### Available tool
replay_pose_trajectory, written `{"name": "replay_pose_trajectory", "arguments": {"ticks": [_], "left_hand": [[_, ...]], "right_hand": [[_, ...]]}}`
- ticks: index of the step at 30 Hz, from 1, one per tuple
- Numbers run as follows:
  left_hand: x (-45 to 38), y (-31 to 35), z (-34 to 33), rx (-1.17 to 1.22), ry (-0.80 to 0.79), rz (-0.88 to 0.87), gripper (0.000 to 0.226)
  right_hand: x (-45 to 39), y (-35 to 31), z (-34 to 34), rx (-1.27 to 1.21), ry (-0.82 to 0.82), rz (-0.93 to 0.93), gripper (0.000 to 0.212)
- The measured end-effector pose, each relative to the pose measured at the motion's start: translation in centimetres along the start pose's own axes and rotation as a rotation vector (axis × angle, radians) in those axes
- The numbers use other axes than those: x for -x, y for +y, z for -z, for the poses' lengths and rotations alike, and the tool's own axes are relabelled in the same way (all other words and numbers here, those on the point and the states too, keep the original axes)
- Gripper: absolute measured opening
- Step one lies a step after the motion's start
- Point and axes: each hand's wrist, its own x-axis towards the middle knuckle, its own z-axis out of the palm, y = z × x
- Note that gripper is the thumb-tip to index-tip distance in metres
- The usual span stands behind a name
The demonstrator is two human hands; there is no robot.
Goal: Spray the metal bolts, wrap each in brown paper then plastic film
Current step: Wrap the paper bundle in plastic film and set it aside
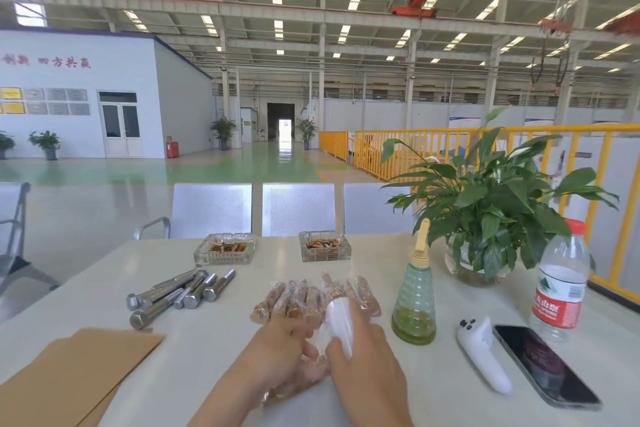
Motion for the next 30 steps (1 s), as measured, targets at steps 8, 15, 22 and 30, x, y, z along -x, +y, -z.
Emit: {"name": "replay_pose_trajectory", "arguments": {"ticks": [8, 15, 22, 30], "left_hand": [[1.0, -2.5, 0.9, -0.585, 0.114, -0.440, 0.025], [1.1, -3.6, 2.3, -0.791, 0.017, -0.392, 0.019], [0.3, -4.3, 0.7, -1.076, -0.027, -0.336, 0.031], [3.1, -2.5, 5.0, -0.351, -0.314, -0.372, 0.016]], "right_hand": [[4.9, 13.7, -2.0, 0.590, -0.053, 0.262, 0.059], [4.0, 14.9, -0.9, 0.591, -0.249, 0.261, 0.094], [3.3, 15.5, 0.1, 0.489, -0.274, 0.253, 0.100], [3.5, 16.2, 1.7, -0.165, -0.087, 0.274, 0.063]]}}
